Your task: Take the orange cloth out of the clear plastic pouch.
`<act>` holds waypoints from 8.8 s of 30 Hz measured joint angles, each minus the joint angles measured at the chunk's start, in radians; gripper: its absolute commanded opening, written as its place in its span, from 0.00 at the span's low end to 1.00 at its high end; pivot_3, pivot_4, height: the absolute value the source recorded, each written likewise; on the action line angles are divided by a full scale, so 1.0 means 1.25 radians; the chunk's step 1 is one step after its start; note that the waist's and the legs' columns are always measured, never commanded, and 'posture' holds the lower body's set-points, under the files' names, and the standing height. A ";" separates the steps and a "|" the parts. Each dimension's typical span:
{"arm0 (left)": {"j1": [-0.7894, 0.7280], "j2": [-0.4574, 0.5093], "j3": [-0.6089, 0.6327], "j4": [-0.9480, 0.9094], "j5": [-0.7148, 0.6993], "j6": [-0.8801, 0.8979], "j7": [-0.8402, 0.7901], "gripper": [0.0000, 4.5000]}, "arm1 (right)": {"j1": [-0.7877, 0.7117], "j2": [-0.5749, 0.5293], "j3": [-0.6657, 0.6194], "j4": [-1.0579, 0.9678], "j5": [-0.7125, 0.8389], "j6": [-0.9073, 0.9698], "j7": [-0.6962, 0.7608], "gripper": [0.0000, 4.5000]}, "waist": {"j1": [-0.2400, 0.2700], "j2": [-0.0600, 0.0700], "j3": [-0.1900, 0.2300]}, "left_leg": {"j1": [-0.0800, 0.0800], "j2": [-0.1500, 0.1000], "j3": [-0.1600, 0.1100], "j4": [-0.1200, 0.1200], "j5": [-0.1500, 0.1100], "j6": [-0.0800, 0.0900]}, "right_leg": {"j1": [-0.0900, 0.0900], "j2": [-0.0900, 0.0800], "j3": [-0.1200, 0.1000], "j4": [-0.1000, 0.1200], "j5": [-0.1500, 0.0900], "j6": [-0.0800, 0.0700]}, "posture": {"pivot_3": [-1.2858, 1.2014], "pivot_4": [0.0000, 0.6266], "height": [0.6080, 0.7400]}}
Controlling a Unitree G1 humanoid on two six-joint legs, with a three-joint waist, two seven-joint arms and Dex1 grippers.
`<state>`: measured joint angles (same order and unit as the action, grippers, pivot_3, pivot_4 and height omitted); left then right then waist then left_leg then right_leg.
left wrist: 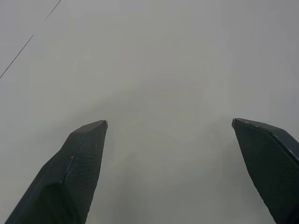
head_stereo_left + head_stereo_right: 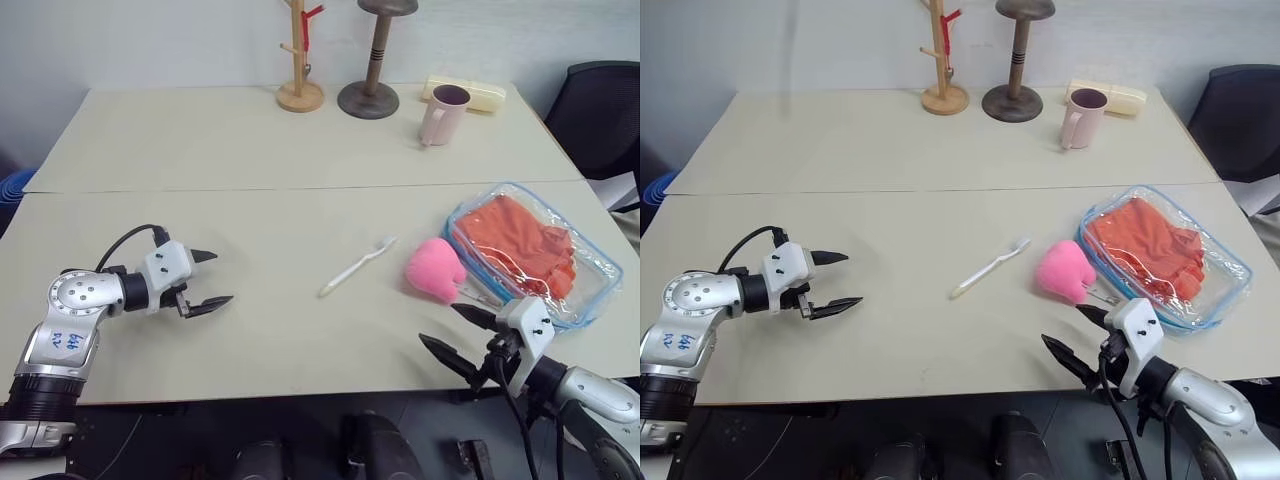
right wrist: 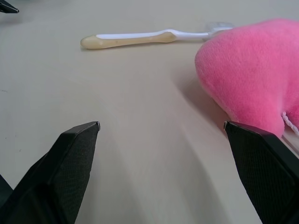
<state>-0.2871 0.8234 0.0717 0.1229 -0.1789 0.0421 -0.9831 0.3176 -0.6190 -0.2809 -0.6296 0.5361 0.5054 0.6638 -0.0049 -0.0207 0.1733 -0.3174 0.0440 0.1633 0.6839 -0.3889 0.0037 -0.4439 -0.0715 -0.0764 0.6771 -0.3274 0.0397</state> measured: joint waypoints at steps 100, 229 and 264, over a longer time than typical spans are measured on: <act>0.023 -0.011 0.328 -0.124 0.122 0.904 0.469 0.71 | -0.401 -0.112 0.159 0.035 0.075 0.014 0.138 1.00 | 0.000 -0.004 -0.001 | -0.002 -0.005 -0.021 0.000 0.000 -0.001 | 0.000 0.004 0.004 -0.004 0.003 0.000 | 0.52 0.24 1.00; -0.185 0.150 -0.044 -0.470 -0.369 0.524 -0.154 0.91 | -0.236 -0.302 -0.037 0.160 0.050 0.130 0.405 0.99 | -0.015 0.003 0.005 | -0.013 -0.006 -0.040 0.008 0.001 -0.003 | 0.000 0.009 0.004 -0.005 0.003 0.000 | 0.52 0.24 1.00; -0.214 0.148 -0.049 -0.470 -0.370 0.540 -0.158 0.91 | -0.460 -0.249 0.274 0.148 -0.073 0.053 0.351 0.29 | -0.003 0.002 0.004 | -0.014 -0.007 -0.040 0.010 0.000 -0.002 | 0.000 0.008 0.003 -0.005 0.004 0.000 | 0.52 0.24 1.00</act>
<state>-0.5541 1.0081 0.0102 -0.4646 -0.6408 0.7168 -1.1800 -0.2579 -0.9306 0.0622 -0.4442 0.4443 0.5711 1.1023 -0.0089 -0.0175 0.1788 -0.3353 0.0355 0.1137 0.6967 -0.3892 0.0012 -0.4445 -0.0613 -0.0727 0.6707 -0.3230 0.0398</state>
